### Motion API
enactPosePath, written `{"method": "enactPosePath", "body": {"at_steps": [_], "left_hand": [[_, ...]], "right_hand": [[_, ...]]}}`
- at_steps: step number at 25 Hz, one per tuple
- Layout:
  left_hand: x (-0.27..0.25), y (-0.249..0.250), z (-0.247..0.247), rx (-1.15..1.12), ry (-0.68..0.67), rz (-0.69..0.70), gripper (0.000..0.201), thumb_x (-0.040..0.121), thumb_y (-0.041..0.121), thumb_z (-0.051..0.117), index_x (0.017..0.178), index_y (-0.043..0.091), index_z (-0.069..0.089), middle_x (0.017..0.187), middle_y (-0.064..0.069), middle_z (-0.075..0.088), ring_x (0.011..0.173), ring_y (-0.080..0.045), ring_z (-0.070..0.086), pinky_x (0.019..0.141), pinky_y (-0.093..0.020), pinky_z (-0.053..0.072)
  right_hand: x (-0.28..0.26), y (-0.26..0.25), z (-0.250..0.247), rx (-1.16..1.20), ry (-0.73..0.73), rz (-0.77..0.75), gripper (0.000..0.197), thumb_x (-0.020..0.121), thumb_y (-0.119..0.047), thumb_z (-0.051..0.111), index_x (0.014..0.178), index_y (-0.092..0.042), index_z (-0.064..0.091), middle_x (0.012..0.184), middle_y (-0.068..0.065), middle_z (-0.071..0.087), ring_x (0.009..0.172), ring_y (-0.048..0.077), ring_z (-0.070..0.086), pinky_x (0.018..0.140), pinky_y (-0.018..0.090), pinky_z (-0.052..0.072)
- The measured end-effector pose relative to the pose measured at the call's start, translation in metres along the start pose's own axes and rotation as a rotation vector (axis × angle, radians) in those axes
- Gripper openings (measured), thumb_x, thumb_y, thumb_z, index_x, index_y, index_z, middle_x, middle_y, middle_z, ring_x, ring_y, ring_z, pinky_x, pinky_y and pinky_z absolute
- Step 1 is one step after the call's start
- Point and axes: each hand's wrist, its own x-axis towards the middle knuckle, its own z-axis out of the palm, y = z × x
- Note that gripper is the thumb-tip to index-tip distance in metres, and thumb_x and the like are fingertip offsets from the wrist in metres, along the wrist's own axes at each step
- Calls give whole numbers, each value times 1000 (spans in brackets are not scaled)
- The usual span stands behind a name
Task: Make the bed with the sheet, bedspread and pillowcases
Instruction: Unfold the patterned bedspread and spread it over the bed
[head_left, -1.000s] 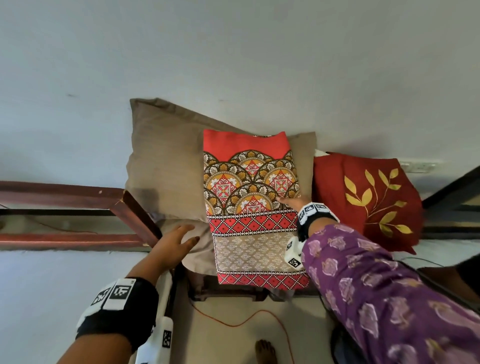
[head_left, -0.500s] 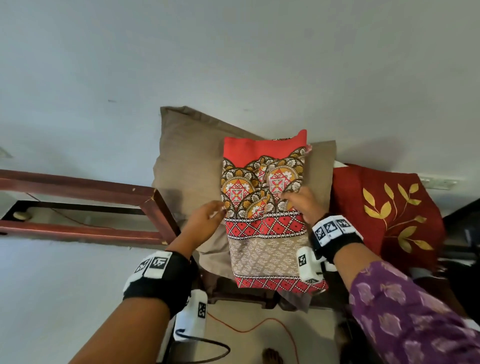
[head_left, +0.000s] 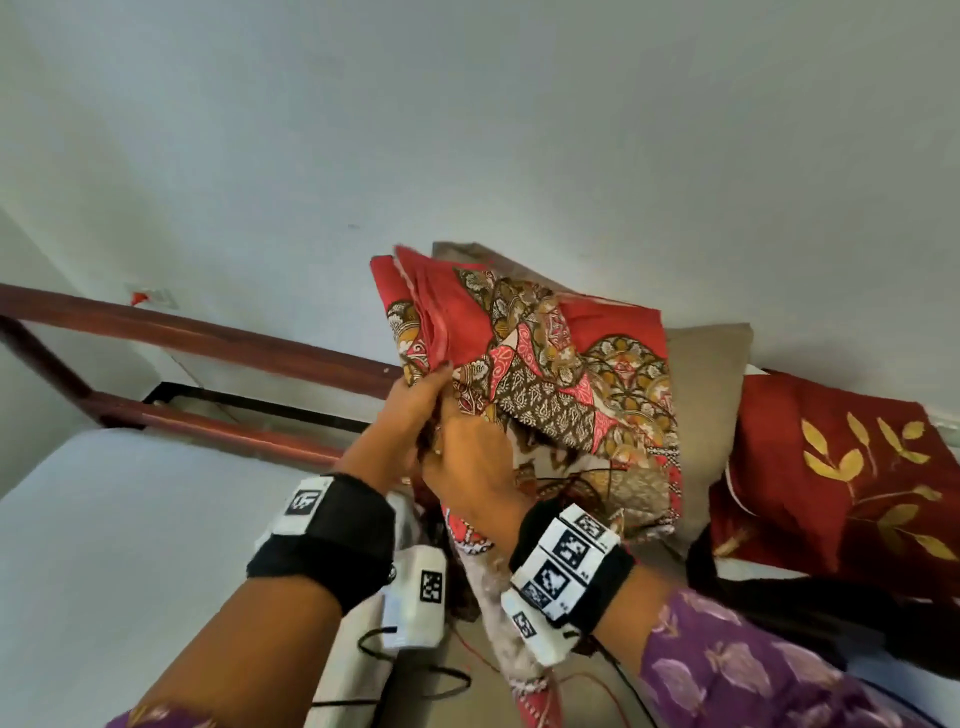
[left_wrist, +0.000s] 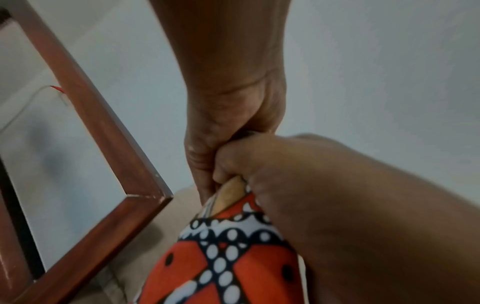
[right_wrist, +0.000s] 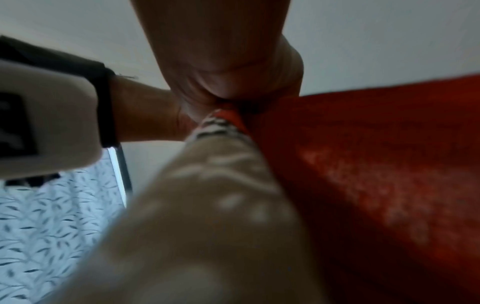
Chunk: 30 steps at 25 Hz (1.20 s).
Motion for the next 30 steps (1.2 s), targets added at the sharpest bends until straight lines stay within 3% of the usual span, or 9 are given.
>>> {"method": "enactPosePath", "body": {"at_steps": [3,8,12,15,17,20,24,27,30], "left_hand": [[-40,11,-58,-32,-106,11,41,95,43,52,119,11,60,101,-10,72,89,-24,71,75,-33,58],[-107,35,-146,41,-80,100,44,97,44,43,125,12,56,110,-10,72,101,-26,69,88,-38,55],[-157,44,-216,72,8,121,34,99,38,42,120,17,56,112,-11,70,103,-29,68,93,-42,52],[-185,37,-264,61,138,106,35,97,40,46,122,18,57,119,-13,67,110,-32,64,100,-49,48],[-203,27,-290,45,195,82,47,92,47,47,126,16,56,122,-14,66,113,-33,62,103,-52,45],[-239,7,-328,-53,334,30,45,97,49,38,121,17,58,118,-13,68,109,-30,65,101,-48,47],[-297,-23,-370,-244,577,32,44,99,48,34,106,16,63,96,-6,75,84,-19,71,84,-37,57],[-360,-48,-402,-312,770,26,47,98,52,33,97,16,64,84,-2,75,78,-18,70,82,-38,55],[-428,-80,-431,-380,903,20,50,97,55,33,100,16,63,94,-6,73,91,-25,68,89,-44,53]], "right_hand": [[-24,-44,10,221,67,-132,74,86,-31,59,147,-12,23,86,5,67,78,27,65,59,29,39],[-58,-117,37,749,156,-255,62,86,-42,55,141,-19,38,54,-18,47,49,0,46,50,10,29],[-70,-177,58,1046,134,-282,52,79,-54,58,120,-25,45,77,-10,54,68,6,54,62,22,41],[-70,-218,83,1158,64,-219,55,72,-48,67,116,-36,36,107,1,48,100,18,51,88,34,47],[-75,-239,101,1204,-49,-213,57,72,-37,68,117,-39,32,113,-2,46,107,16,50,96,41,45],[-94,-273,119,1097,-258,-319,73,71,-21,71,130,-27,28,127,-2,40,119,14,44,104,33,39],[-109,-312,136,987,-405,-377,76,72,-11,72,138,-6,33,129,9,51,117,24,52,102,40,43],[-120,-338,156,928,-462,-387,58,69,-13,69,122,-10,44,117,9,56,109,26,56,100,43,44],[-157,-374,183,936,-597,-343,50,63,-23,59,112,-20,49,109,7,64,102,28,62,94,48,48]]}}
